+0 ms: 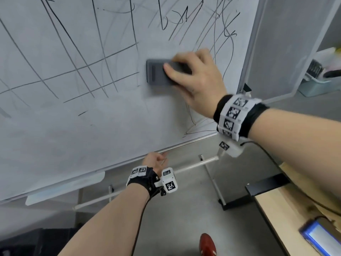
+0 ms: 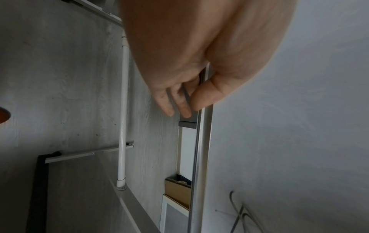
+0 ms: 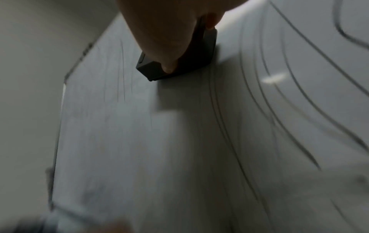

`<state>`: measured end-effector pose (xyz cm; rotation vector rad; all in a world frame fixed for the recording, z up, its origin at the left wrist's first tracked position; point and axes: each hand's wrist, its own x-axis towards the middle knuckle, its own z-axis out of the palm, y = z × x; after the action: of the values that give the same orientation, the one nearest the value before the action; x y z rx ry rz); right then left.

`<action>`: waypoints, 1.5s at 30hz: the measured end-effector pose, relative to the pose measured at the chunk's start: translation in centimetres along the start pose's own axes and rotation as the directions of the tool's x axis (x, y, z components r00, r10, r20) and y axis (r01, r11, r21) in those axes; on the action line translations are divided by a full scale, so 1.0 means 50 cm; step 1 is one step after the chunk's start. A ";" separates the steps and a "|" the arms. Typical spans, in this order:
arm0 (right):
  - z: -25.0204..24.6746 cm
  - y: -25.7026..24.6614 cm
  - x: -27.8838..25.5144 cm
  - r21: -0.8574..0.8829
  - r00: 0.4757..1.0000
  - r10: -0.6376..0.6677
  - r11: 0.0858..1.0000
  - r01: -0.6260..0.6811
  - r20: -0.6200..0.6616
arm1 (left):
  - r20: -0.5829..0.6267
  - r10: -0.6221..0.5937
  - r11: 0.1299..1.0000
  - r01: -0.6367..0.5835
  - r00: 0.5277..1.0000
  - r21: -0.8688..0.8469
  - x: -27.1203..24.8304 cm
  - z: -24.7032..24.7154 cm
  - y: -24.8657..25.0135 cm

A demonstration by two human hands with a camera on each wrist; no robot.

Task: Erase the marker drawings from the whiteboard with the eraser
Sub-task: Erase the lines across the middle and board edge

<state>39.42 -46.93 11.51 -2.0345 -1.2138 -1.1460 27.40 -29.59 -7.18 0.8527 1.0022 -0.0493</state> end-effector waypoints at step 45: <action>0.069 -0.040 -0.338 -0.188 0.107 0.938 0.176 -0.966 0.330 | -0.135 -0.073 0.997 0.074 0.988 0.002 -0.007 0.012 0.009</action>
<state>34.88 -51.04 -4.74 -2.3072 0.2125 0.0179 27.80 -29.79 -6.51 0.8334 1.1608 -0.0579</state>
